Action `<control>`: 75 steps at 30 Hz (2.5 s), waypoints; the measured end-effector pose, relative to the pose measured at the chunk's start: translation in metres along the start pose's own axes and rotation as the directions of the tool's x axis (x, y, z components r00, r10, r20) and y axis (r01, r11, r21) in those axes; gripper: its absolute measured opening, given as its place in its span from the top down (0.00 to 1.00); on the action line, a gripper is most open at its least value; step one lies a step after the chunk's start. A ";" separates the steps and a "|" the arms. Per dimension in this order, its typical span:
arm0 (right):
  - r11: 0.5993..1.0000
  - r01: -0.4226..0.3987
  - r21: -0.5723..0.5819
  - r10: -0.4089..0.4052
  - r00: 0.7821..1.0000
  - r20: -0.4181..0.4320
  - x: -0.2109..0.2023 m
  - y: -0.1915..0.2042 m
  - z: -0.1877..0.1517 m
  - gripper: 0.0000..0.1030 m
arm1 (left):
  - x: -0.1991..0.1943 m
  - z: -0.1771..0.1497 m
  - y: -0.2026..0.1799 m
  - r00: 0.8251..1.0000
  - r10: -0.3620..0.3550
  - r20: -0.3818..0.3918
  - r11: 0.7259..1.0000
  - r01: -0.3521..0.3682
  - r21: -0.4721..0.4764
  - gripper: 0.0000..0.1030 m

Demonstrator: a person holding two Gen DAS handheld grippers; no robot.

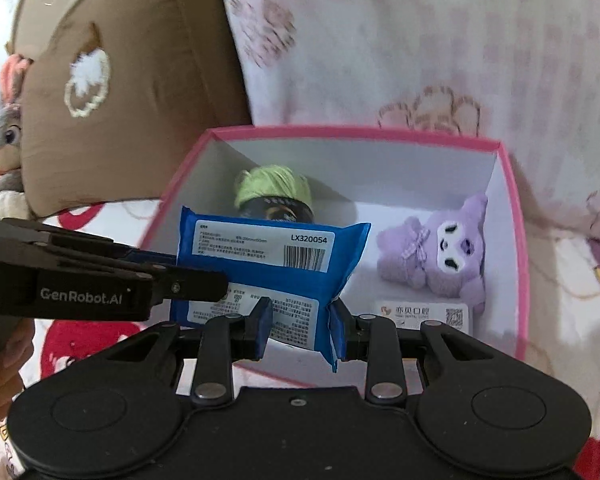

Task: Organize objects
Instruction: 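Lift the blue packet with the right tool and carry it over the pink box, then lower the blue packet into the box beside the yarn, then open the right tool, withdraw it and move toward the orange sponge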

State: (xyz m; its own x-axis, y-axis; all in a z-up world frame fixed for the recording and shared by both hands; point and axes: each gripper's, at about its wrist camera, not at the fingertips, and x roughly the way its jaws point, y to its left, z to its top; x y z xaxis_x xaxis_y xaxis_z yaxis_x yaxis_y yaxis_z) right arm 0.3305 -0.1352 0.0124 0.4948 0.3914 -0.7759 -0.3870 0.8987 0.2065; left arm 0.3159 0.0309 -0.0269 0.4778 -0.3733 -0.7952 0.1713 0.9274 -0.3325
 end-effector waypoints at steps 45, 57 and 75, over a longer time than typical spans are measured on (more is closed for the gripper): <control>0.997 0.007 0.079 -0.012 0.998 0.059 -0.018 -0.013 -0.012 0.60 | -0.015 -0.012 -0.024 0.972 0.213 0.102 0.970 -0.223 0.099 0.68; 1.000 -0.016 -0.002 0.016 0.993 0.116 -0.094 0.022 -0.032 0.59 | -0.090 -0.035 -0.053 0.974 0.187 0.131 0.971 -0.203 0.125 0.68; 0.996 -0.002 -0.095 0.016 0.989 0.145 -0.176 0.052 -0.066 0.51 | -0.166 -0.072 -0.091 0.974 0.198 0.107 0.954 -0.217 0.209 0.54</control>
State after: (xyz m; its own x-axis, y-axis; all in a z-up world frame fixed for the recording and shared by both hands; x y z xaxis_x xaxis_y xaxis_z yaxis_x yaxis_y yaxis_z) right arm 0.1723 -0.1700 0.1202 0.5962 0.4300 -0.6779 -0.4598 0.8752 0.1507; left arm 0.1590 0.0072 0.0990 0.5912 -0.1777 -0.7867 0.2395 0.9701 -0.0391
